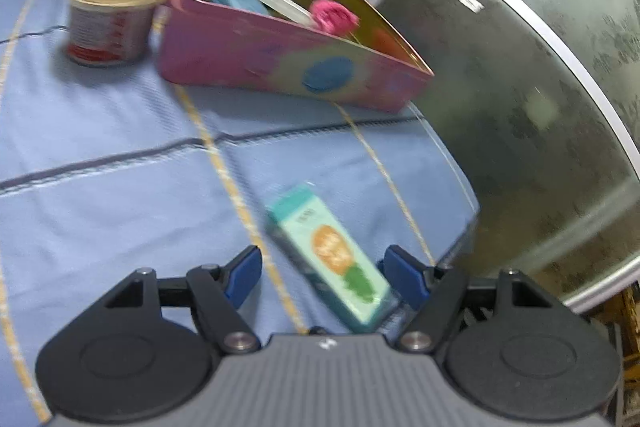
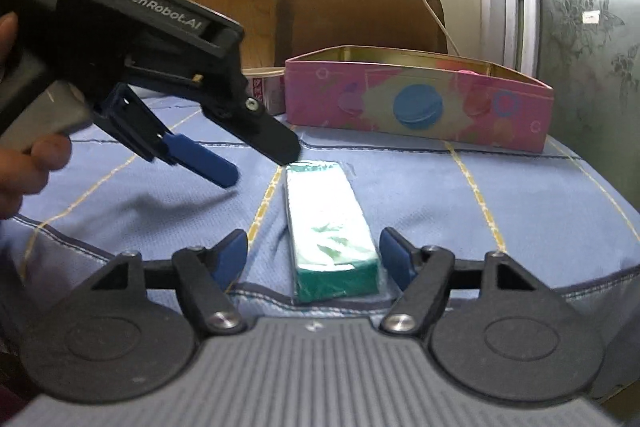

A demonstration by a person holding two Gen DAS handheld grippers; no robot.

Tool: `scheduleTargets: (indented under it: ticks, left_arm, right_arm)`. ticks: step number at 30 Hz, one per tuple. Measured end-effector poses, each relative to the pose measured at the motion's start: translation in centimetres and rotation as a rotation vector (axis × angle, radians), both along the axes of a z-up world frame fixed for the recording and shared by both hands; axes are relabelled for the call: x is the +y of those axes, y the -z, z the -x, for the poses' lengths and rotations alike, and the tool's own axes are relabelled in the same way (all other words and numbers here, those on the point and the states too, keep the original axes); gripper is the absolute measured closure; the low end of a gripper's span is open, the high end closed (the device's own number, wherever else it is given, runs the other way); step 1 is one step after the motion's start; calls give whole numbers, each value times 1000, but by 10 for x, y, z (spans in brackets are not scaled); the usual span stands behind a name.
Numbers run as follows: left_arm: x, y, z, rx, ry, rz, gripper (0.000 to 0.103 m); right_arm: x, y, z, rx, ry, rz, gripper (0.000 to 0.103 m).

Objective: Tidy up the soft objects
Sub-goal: 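Carry the pineapple box over the pink tin and open the left gripper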

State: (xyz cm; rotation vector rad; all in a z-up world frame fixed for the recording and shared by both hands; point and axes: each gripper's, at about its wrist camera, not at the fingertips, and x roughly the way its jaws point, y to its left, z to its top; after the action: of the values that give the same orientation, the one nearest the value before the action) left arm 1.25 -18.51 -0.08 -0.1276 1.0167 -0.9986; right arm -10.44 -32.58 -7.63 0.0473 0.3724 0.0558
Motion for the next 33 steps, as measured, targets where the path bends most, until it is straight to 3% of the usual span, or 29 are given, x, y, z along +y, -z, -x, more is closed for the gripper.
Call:
scheduleTargets:
  ticks: [3, 6, 8, 10, 13, 14, 20, 25, 30, 33]
  left_arm:
    - [-12, 4, 5, -2, 23, -20, 33]
    - [-19, 4, 7, -16, 22, -22, 33]
    - [-19, 3, 7, -19, 10, -23, 31]
    - [-17, 2, 5, -13, -7, -22, 35]
    - [-12, 0, 0, 0, -41, -17, 55]
    - [-13, -3, -2, -11, -51, -22, 61]
    - [-24, -48, -20, -116, -64, 25, 63]
    - [-65, -83, -55, -222, -53, 36, 63]
    - [-119, -86, -111, -201, -51, 32, 63]
    - [-149, -77, -141, -224, -66, -10, 56]
  right_arm:
    - [1, 2, 6, -10, -8, -15, 29]
    - [0, 1, 4, -18, -13, -29, 59]
    - [-2, -1, 2, -7, -4, -95, 59]
    - [-15, -3, -1, 10, -19, -246, 60]
    - [-44, 4, -9, 49, -95, -568, 60]
    - [-48, 6, -10, 52, -97, -605, 60]
    - [-41, -26, -18, -67, -80, -474, 60]
    - [-58, -60, -53, -177, -18, -382, 60]
    - [-88, -74, -104, -193, 81, -327, 60]
    - [-106, -73, -144, -163, 145, -292, 60]
